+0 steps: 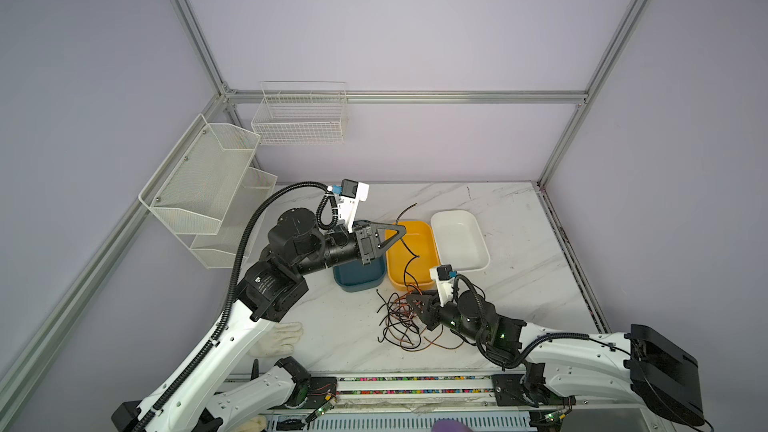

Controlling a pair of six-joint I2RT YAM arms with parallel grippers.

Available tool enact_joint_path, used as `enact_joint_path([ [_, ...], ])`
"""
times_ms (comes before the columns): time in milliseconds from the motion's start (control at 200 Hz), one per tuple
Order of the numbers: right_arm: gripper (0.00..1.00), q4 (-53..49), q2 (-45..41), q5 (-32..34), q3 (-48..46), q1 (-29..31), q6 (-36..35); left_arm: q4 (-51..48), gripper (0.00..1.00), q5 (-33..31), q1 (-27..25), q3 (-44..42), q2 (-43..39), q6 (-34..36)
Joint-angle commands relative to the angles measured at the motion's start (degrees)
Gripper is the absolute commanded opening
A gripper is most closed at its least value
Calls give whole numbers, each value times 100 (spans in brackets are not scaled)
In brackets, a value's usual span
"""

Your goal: Untangle the cables

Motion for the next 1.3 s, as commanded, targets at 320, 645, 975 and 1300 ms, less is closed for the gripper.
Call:
enact_joint_path([
  [320, 56, 336, -11, 205, -549, -29, 120, -773, 0, -134, -4, 2107, 354, 811],
  [645, 67, -539, -1177, 96, -459, -23, -337, -1155, 0, -219, -5, 2462, 499, 984],
  [975, 56, -1486, -2017, 50, 234, -38, -652, -1568, 0, -328, -2, 2062, 371, 1177],
  [1300, 66, -1145, -866, -531, 1693, -37, -1657, -1113, 0, -86, -8, 1327, 255, 793],
])
